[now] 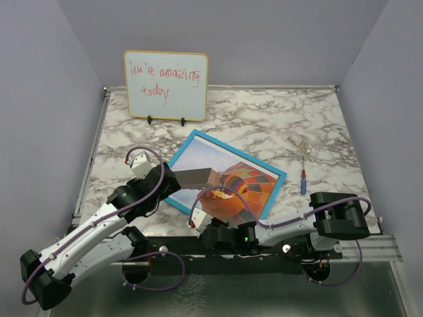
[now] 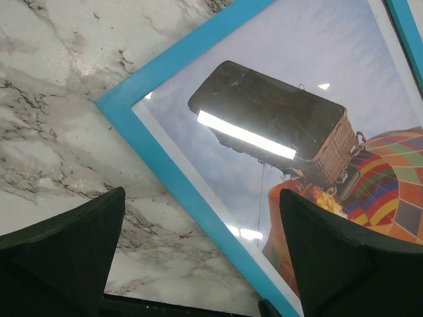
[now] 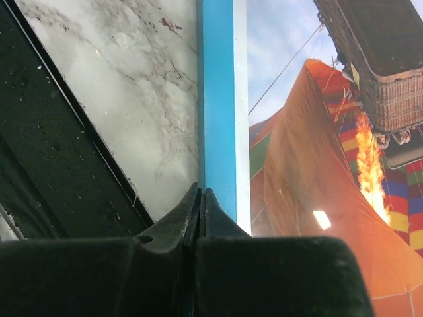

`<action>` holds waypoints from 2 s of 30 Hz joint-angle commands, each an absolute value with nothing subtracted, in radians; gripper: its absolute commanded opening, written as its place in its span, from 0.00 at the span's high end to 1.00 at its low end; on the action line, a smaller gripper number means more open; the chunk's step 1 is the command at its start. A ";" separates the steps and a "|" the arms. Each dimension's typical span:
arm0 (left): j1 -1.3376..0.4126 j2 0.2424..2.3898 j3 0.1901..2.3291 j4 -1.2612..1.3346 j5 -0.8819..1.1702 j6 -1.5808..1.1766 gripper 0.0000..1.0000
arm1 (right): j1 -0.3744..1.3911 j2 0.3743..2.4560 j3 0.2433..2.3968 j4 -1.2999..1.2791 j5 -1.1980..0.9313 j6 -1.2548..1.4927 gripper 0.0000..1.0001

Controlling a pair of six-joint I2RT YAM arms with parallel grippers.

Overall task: Take the photo out of the frame
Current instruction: Turn over the photo frame at the center of the board.

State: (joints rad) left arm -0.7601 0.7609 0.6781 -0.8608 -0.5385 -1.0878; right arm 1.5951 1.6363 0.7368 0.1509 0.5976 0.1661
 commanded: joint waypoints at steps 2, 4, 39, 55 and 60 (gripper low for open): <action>-0.755 0.754 0.661 -0.836 -0.506 -1.098 0.01 | 1.603 1.621 0.756 0.122 0.628 0.205 0.99; -0.755 0.751 0.652 -0.825 -0.495 -1.106 0.01 | 1.603 1.620 0.751 0.124 0.623 0.224 0.99; -0.753 0.704 0.623 -0.817 -0.478 -1.182 0.01 | 1.437 1.640 1.184 -0.812 0.270 0.529 0.44; -0.753 0.668 0.598 -0.813 -0.497 -1.231 0.01 | 1.436 1.658 1.068 -0.601 0.248 0.532 0.51; -0.753 0.650 0.597 -0.815 -0.502 -1.234 0.01 | 1.437 1.684 1.084 -0.620 0.261 0.531 0.54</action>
